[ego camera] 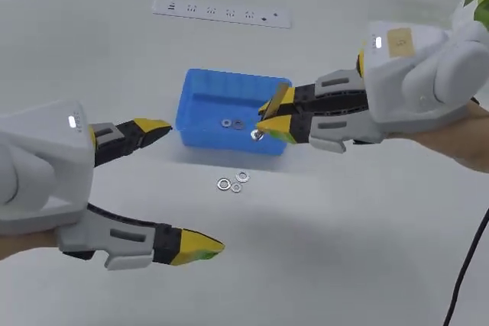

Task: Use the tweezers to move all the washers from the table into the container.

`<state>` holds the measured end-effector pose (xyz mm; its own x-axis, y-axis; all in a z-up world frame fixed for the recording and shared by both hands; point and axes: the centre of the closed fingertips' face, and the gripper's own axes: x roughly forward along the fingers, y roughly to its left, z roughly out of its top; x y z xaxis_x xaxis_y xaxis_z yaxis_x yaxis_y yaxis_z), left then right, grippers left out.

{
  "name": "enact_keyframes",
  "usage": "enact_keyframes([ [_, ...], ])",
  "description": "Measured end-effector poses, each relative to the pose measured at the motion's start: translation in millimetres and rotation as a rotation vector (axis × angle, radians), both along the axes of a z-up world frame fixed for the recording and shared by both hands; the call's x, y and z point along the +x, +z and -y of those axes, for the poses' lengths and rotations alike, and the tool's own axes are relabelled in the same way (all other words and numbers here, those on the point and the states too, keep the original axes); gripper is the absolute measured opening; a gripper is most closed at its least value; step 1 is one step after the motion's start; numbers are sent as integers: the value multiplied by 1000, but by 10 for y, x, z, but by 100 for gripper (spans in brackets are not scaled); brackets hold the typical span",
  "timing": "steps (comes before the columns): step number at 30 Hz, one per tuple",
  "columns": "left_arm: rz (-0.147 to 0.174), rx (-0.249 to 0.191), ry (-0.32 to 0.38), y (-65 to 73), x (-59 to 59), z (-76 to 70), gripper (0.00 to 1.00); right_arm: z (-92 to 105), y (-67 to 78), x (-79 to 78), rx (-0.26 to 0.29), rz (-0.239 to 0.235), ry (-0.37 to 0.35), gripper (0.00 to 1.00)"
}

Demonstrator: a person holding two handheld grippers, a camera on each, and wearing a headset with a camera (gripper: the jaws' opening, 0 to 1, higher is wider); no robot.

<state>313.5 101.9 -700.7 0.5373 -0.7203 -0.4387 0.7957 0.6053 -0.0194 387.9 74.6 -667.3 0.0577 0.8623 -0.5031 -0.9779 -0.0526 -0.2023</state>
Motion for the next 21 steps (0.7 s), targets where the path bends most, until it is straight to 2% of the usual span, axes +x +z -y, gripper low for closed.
enact_keyframes([
  [3,-4,1,16,-15,10,-55,100,-55,23,151,16,2,-11,8],
  [6,-7,3,22,-29,4,-82,100,-95,-27,308,8,15,-25,8],
  [10,-18,11,33,-73,-4,-127,100,-160,-129,514,10,2,-47,8],
  [14,-29,11,49,-104,-6,-175,100,-203,-345,657,-23,-13,-54,8],
  [21,-48,15,75,-143,-3,-288,100,-220,-711,736,-81,-50,-47,8],
])
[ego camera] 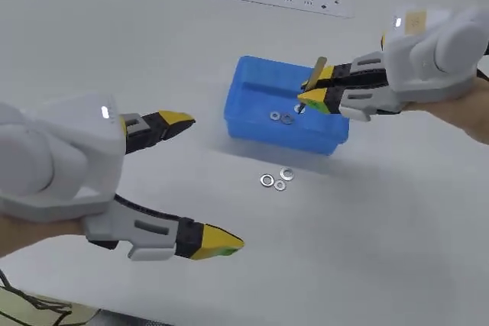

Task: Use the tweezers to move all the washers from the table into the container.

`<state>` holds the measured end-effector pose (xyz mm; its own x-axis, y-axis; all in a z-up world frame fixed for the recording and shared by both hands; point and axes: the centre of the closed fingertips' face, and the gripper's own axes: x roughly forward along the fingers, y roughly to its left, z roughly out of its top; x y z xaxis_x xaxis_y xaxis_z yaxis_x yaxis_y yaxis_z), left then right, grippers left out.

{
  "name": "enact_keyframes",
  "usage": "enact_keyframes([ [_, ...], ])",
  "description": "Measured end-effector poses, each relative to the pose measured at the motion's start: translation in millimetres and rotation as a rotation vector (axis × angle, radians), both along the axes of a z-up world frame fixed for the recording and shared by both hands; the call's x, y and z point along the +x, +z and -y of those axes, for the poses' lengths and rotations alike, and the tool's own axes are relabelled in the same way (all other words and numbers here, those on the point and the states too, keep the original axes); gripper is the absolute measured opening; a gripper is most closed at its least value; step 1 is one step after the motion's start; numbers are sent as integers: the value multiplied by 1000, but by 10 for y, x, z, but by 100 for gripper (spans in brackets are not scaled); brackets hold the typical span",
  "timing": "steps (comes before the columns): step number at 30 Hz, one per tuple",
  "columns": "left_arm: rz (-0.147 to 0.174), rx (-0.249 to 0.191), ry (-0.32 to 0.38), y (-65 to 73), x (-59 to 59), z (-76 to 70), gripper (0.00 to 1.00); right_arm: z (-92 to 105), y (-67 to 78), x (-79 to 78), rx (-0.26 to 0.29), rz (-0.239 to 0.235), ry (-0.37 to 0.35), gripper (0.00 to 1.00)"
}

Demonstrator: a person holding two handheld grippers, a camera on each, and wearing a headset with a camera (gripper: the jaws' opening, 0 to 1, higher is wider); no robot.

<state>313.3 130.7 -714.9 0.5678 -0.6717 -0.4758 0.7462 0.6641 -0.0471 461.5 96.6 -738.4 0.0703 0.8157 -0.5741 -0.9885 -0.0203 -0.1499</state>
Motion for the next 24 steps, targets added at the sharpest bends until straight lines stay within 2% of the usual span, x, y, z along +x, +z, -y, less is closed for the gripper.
enact_keyframes([
  [4,-8,5,5,-20,-1,-33,100,18,-101,3,-22,-14,7,8],
  [8,-15,11,10,-44,2,-50,100,27,-118,-7,-20,-24,4,8],
  [12,-18,-5,-1,-17,-6,-3,100,32,-146,-36,-21,-27,6,8],
  [20,-12,-2,-3,-8,1,9,100,53,-122,-31,-22,-20,-7,9],
  [24,-20,-6,-14,-11,-20,33,99,56,-36,10,9,-35,-39,9],
])
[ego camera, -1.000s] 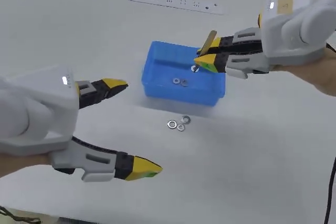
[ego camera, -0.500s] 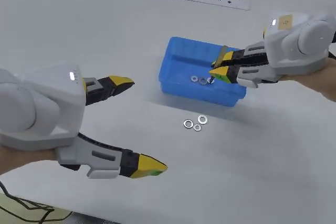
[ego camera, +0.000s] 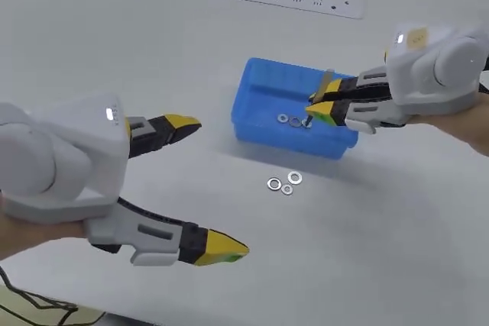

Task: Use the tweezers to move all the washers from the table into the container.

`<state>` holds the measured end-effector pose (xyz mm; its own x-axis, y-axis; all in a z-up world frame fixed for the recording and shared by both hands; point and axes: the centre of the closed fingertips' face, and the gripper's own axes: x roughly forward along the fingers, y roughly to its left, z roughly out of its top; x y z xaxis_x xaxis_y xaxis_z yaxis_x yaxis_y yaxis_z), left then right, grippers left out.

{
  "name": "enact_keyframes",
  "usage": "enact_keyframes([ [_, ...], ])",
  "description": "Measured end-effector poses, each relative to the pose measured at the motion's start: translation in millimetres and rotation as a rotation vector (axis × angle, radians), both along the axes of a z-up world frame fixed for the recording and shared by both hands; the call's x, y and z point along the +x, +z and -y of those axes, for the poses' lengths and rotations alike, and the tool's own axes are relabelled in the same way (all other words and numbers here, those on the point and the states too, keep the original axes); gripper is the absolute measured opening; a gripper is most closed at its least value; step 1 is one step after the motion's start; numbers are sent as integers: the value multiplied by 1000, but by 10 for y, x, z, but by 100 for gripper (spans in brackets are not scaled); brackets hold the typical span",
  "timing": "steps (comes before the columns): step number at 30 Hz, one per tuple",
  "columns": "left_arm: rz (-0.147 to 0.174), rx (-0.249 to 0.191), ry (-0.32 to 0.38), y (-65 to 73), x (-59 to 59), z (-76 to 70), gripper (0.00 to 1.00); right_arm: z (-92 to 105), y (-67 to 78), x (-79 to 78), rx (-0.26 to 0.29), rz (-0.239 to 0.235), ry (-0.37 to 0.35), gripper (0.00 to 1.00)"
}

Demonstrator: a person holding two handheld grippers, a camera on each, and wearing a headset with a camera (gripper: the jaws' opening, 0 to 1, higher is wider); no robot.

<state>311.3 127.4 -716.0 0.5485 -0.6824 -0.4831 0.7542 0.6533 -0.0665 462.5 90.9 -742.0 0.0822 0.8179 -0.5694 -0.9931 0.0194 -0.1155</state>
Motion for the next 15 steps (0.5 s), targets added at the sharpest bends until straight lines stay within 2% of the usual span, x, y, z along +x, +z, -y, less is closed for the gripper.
enact_keyframes([
  [4,11,-6,1,26,33,23,99,3,6,4,-3,3,3,9],
  [6,20,-16,3,56,92,32,99,-2,17,-13,-4,7,9,9],
  [9,20,43,-51,14,139,57,99,-30,56,-56,2,-6,15,8],
  [11,29,39,-58,45,210,89,98,-52,77,-86,-1,9,30,8],
  [12,39,35,-62,68,246,99,96,-60,82,-99,-7,14,35,8],
  [15,109,55,-77,204,437,105,83,-73,99,-131,-7,16,44,7],
])
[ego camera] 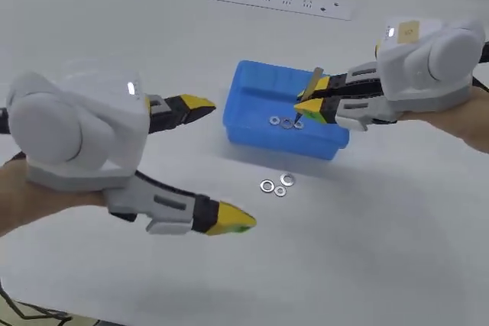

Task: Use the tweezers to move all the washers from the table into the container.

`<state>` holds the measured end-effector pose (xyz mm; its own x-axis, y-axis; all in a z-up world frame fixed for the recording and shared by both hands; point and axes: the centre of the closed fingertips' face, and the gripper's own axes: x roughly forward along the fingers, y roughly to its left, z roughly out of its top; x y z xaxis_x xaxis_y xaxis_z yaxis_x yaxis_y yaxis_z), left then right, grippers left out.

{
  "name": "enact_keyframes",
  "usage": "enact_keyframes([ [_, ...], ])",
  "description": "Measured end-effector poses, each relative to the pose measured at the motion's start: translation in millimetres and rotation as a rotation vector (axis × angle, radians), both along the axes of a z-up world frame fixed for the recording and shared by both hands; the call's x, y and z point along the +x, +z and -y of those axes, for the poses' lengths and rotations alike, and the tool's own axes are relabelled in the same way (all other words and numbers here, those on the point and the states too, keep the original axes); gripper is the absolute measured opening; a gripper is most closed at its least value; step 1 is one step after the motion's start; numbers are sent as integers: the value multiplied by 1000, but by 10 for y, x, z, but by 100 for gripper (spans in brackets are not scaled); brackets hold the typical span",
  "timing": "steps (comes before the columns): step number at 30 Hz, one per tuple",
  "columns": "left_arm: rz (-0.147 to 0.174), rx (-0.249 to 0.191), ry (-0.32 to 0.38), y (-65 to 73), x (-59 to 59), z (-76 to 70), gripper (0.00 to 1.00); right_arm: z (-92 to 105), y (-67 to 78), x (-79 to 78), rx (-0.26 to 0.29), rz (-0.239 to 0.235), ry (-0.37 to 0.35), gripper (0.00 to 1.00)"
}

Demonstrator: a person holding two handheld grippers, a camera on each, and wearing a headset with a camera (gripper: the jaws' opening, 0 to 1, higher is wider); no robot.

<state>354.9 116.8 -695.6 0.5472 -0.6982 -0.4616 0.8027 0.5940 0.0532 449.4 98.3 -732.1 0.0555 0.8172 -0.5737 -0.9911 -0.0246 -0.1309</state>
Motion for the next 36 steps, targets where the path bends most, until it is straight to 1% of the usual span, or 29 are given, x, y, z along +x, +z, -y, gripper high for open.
enact_keyframes([
  [1,34,-7,-10,77,94,26,79,-3,2,-7,-1,1,1,7],
  [2,49,-25,-1,126,176,40,76,-9,5,-20,-1,3,7,7],
  [3,54,-41,-7,174,261,69,74,-11,6,-27,-3,5,9,7],
  [4,52,-43,-15,195,313,93,72,-12,0,-37,-10,12,14,7],
  [5,62,-32,-28,220,404,130,66,-11,-2,-40,-14,16,16,8],
  [6,64,-13,-59,223,428,164,59,-6,-6,-49,-20,22,21,8],
  [7,64,-9,-94,239,466,225,54,-4,-5,-55,-21,21,23,8],
  [8,70,-16,-90,256,515,253,52,0,-2,-70,-23,22,28,8],
  [10,67,-28,-105,268,589,320,52,11,1,-93,-29,27,36,8],
  [11,64,-25,-110,256,611,338,51,15,3,-100,-31,29,39,8],
  [12,67,-17,-116,238,645,364,49,20,7,-112,-31,28,42,8],
  [14,63,-9,-131,208,680,405,43,25,11,-129,-33,30,47,8],
  [17,51,-32,-133,217,730,460,35,36,30,-164,-35,30,55,8],
  [19,63,-32,-133,235,766,483,30,46,42,-188,-38,36,64,8],
  [21,64,-34,-137,251,782,504,30,48,49,-200,-37,36,68,8],
  [25,82,-30,-168,287,783,549,25,44,49,-207,-40,42,74,8],
  [28,106,-21,-188,307,782,565,17,30,67,-213,-36,44,73,8],
  [33,115,-17,-207,321,756,579,8,24,89,-231,-36,51,80,8],
  [36,127,-2,-223,324,731,585,6,27,94,-227,-37,56,82,8],
])
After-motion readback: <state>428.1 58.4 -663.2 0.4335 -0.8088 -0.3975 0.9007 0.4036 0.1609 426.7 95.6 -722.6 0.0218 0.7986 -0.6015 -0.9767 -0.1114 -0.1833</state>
